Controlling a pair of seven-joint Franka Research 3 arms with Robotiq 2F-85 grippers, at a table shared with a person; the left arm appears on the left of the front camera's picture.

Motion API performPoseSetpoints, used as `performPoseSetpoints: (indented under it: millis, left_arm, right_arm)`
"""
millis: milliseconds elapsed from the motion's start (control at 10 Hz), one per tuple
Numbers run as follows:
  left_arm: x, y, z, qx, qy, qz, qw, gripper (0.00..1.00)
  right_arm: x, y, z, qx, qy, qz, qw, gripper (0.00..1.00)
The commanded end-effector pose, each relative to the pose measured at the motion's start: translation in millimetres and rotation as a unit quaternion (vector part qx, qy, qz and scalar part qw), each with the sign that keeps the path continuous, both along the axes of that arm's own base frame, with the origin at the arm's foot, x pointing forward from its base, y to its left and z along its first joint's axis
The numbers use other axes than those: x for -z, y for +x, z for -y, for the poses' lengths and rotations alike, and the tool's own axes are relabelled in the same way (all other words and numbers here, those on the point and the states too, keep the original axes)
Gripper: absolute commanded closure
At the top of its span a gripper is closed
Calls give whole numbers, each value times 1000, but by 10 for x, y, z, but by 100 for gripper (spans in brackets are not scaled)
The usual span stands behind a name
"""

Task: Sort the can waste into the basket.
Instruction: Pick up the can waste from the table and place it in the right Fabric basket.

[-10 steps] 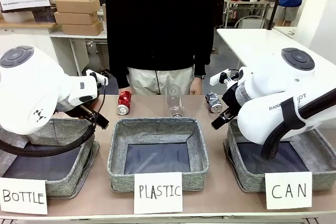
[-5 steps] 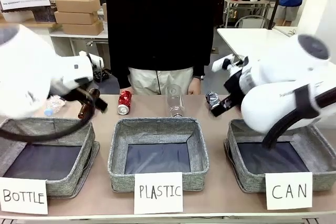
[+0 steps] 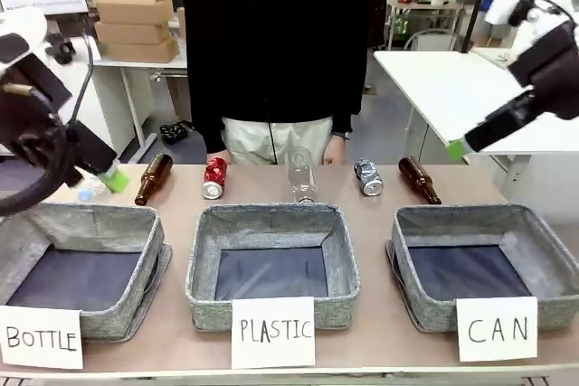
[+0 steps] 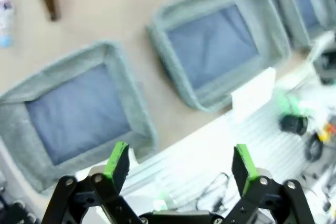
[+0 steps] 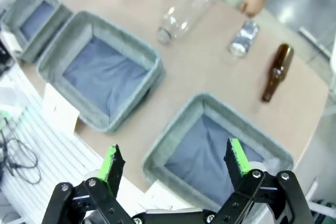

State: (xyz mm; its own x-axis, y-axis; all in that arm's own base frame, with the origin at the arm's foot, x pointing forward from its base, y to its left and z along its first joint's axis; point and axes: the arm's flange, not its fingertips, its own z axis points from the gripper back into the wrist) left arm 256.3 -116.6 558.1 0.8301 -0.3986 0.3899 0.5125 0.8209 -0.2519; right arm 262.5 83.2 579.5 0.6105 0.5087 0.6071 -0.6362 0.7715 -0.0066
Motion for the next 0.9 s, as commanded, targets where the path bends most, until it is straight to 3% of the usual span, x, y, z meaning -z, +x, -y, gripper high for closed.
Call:
performPoseSetpoints:
  millis: [0, 100, 200, 300, 400, 500, 600, 700, 800]
  left_arm:
    - [-9, 160, -65, -44, 31, 24, 998, 0]
    - [-9, 160, -65, -44, 31, 24, 998, 0]
    - [-2, -4, 16, 0, 1, -1, 1000, 0]
    - [53, 76, -101, 70, -105, -54, 991, 0]
    - [61, 118, -387, 201, -281, -145, 927, 0]
    - [148, 220, -677, 170, -368, -201, 892, 0]
    - [254, 291, -889, 125, -456, -230, 851, 0]
    - [376, 349, -1101, 72, -547, -235, 800, 0]
    - [465, 375, -1290, 46, -591, -226, 773, 0]
  right_arm:
    - [68, 177, -58, -6, 15, 6, 1000, 0]
    - [0, 0, 0, 0, 0, 0, 1000, 0]
    - [257, 117, -151, -53, 58, -79, 994, 0]
    - [337, 159, -136, -37, 197, -172, 964, 0]
    - [383, 248, 44, 89, 394, -260, 877, 0]
    - [441, 267, 228, 154, 459, -325, 812, 0]
    - [515, 278, 410, 181, 509, -340, 770, 0]
    - [580, 260, 566, 199, 555, -337, 734, 0]
    - [662, 282, 688, 220, 565, -338, 720, 0]
